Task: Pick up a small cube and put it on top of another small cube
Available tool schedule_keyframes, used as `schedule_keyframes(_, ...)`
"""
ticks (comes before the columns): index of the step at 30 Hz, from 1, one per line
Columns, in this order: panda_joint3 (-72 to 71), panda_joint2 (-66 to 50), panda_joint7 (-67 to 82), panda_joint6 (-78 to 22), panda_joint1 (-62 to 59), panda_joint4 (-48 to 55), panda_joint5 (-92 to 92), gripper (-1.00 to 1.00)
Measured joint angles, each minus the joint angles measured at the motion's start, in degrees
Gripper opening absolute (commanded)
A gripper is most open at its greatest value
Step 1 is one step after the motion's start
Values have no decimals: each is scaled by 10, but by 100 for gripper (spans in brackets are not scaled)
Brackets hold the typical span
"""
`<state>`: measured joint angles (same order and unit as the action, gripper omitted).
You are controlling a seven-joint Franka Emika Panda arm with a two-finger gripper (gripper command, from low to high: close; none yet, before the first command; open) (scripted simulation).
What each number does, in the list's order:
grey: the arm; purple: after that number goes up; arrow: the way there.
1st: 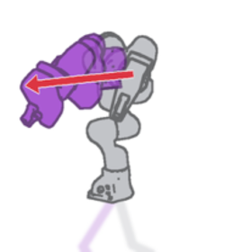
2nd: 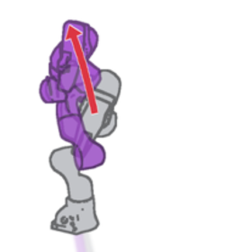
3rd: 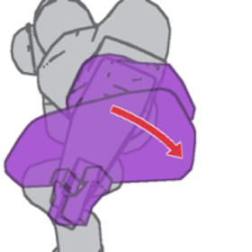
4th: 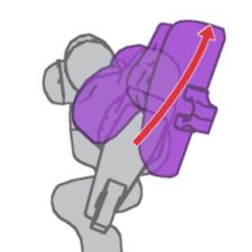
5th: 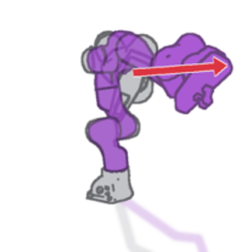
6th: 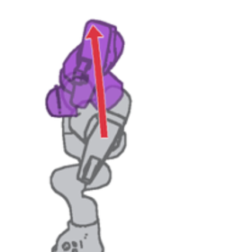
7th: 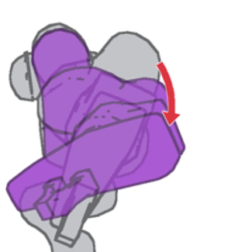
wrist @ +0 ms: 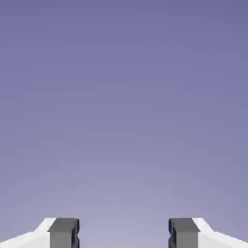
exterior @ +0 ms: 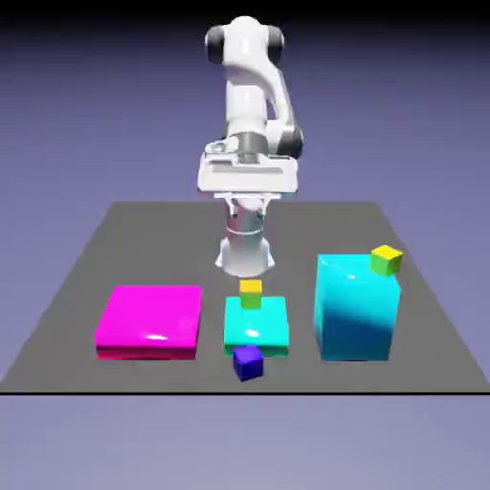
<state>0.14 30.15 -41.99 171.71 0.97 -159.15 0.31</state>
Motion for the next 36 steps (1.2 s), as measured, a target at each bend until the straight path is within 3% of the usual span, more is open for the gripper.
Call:
schedule_keyframes(27,32,-561,105,-515,64,414,69,0)
schedule_keyframes(29,32,-569,107,-523,65,421,70,0)
schedule_keyframes(32,35,-618,102,-448,61,395,75,0)
schedule_keyframes(33,36,-627,101,-434,60,390,76,-100)
schedule_keyframes(36,35,-611,104,-459,61,398,72,-100)
